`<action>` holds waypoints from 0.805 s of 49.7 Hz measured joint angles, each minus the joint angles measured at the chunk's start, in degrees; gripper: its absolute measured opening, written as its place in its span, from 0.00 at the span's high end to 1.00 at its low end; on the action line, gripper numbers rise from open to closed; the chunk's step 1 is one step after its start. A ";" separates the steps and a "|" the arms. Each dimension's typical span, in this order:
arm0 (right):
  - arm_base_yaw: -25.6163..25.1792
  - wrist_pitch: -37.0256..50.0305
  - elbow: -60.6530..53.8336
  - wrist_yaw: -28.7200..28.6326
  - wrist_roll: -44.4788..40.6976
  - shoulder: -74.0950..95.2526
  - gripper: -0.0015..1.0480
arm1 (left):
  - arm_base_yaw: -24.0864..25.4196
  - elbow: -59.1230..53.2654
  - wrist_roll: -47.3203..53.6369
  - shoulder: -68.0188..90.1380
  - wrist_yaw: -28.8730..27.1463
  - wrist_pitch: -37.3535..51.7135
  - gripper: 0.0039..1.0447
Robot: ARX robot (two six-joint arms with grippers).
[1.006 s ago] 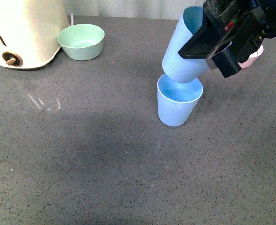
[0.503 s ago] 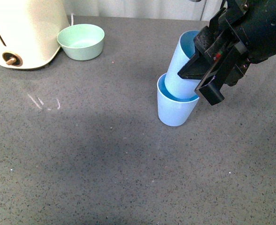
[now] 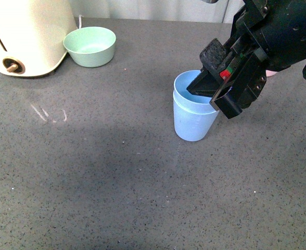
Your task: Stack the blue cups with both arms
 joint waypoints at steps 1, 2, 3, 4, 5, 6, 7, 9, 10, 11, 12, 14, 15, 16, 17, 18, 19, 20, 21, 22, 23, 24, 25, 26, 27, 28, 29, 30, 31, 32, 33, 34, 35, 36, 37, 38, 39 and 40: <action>-0.02 0.28 -0.11 -0.07 0.13 0.00 0.59 | 0.00 0.00 0.00 0.00 0.00 0.00 0.08; -0.04 0.48 -0.17 -0.11 0.17 -0.02 0.57 | 0.00 0.00 0.00 0.00 0.00 0.00 0.08; -0.13 0.92 -0.35 -0.15 0.22 -0.15 0.54 | 0.00 0.00 -0.02 0.00 0.00 0.00 0.08; -0.17 1.18 -0.46 -0.20 0.24 -0.22 0.52 | 0.00 0.00 0.00 0.00 0.00 0.00 0.08; -0.31 1.81 -0.72 -0.15 0.33 -0.42 0.49 | 0.00 0.00 0.00 0.00 0.00 0.00 0.08; -0.37 2.16 -0.87 -0.11 0.35 -0.52 0.47 | 0.00 0.00 0.00 0.00 0.00 0.00 0.08; -0.59 2.95 -1.25 0.04 0.44 -0.87 0.44 | 0.00 0.00 -0.02 0.00 0.00 0.00 0.08; -0.76 3.80 -1.64 0.15 0.66 -1.31 0.41 | 0.00 0.00 0.00 0.00 0.00 0.00 0.08; -1.07 4.57 -2.05 0.15 0.98 -1.81 0.38 | 0.00 0.00 0.00 0.00 0.00 -0.02 0.08; -1.16 4.76 -2.16 0.11 1.09 -1.99 0.37 | 0.00 0.00 0.00 0.00 0.00 -0.02 0.08; -1.84 6.19 -2.95 -0.17 1.73 -3.26 0.31 | 0.00 0.00 0.00 0.00 0.00 0.00 0.08; -2.84 7.87 -4.02 -0.52 2.80 -5.18 0.24 | 0.00 0.00 0.00 0.00 0.00 0.00 0.08; -3.26 8.50 -4.48 -0.50 3.30 -6.05 0.22 | 0.00 0.00 0.00 0.00 0.00 0.00 0.08; -4.07 9.64 -5.40 -0.52 4.17 -7.85 0.17 | 0.00 0.00 0.00 0.00 -0.02 0.00 0.08; -4.87 10.69 -6.27 -0.70 4.87 -9.53 0.13 | 0.00 0.00 0.00 0.00 -0.02 0.00 0.08; -5.55 11.47 -6.99 -0.96 5.95 -10.93 0.10 | 0.00 0.00 0.00 0.00 0.00 0.00 0.08; -6.62 12.57 -8.22 -1.38 7.41 -13.09 0.07 | 0.00 0.00 -0.02 0.00 0.00 0.00 0.08; -7.17 13.05 -8.87 -1.51 7.89 -14.27 0.07 | 0.00 0.00 0.00 0.00 0.00 0.00 0.08; -7.72 13.53 -9.55 -1.84 8.61 -15.41 0.08 | 0.00 0.00 0.00 0.00 0.00 0.00 0.08; -8.28 13.92 -10.23 -2.05 9.35 -16.55 0.09 | 0.00 0.00 0.00 0.00 0.00 0.00 0.08; -8.85 14.32 -10.95 -2.23 10.05 -17.70 0.09 | 0.00 0.00 0.00 0.00 0.00 0.00 0.08; -9.84 14.97 -12.24 -2.27 11.30 -19.61 0.09 | 0.00 0.00 0.00 0.00 0.00 0.00 0.08; -10.62 15.52 -13.33 -2.25 12.48 -21.14 0.09 | 0.00 0.00 0.00 0.00 0.00 0.00 0.08; -11.93 16.22 -15.26 -2.27 14.12 -23.71 0.09 | 0.00 0.00 0.00 0.00 0.00 0.00 0.08; -12.66 16.41 -16.33 -2.32 14.82 -25.11 0.09 | 0.00 0.00 0.00 0.00 0.00 0.00 0.08; -13.25 16.57 -17.18 -2.38 15.43 -26.23 0.09 | 0.00 0.00 0.00 0.00 0.00 0.00 0.08; -13.62 16.68 -17.75 -2.38 16.11 -26.91 0.09 | 0.00 0.00 0.00 0.00 0.00 0.00 0.08; -14.40 16.92 -18.88 -2.34 16.96 -28.26 0.09 | 0.00 0.00 0.00 0.00 0.00 0.00 0.08; -15.39 17.07 -20.22 -2.34 18.08 -29.90 0.09 | 0.00 0.00 0.00 0.00 0.00 0.00 0.08; -15.58 17.07 -20.50 -2.32 18.27 -30.21 0.09 | 0.00 0.00 0.00 0.00 0.00 0.00 0.08; -16.57 17.07 -21.81 -2.32 19.23 -31.76 0.09 | 0.00 0.00 0.00 0.00 0.00 0.00 0.08; -16.94 17.07 -22.32 -2.32 19.69 -32.37 0.09 | 0.00 0.00 0.00 0.00 -0.02 0.00 0.08; -17.81 16.96 -23.54 -2.19 20.98 -33.86 0.09 | 0.00 0.00 0.00 0.00 0.00 0.00 0.08; -18.43 16.76 -24.44 -2.03 21.75 -35.01 0.09 | 0.00 0.00 0.00 0.00 0.00 0.00 0.08; -19.23 16.48 -25.79 -1.88 22.64 -36.61 0.09 | 0.00 0.00 0.00 0.00 0.00 0.00 0.08; -19.47 16.39 -26.29 -1.86 22.97 -37.18 0.09 | 0.00 0.00 0.00 0.00 -0.02 0.00 0.08; -19.74 16.31 -26.91 -1.75 23.50 -37.81 0.09 | 0.00 0.00 0.00 0.00 0.00 0.00 0.08; -19.80 16.31 -27.08 -1.75 23.82 -38.05 0.09 | 0.00 0.00 0.00 0.00 -0.02 0.00 0.08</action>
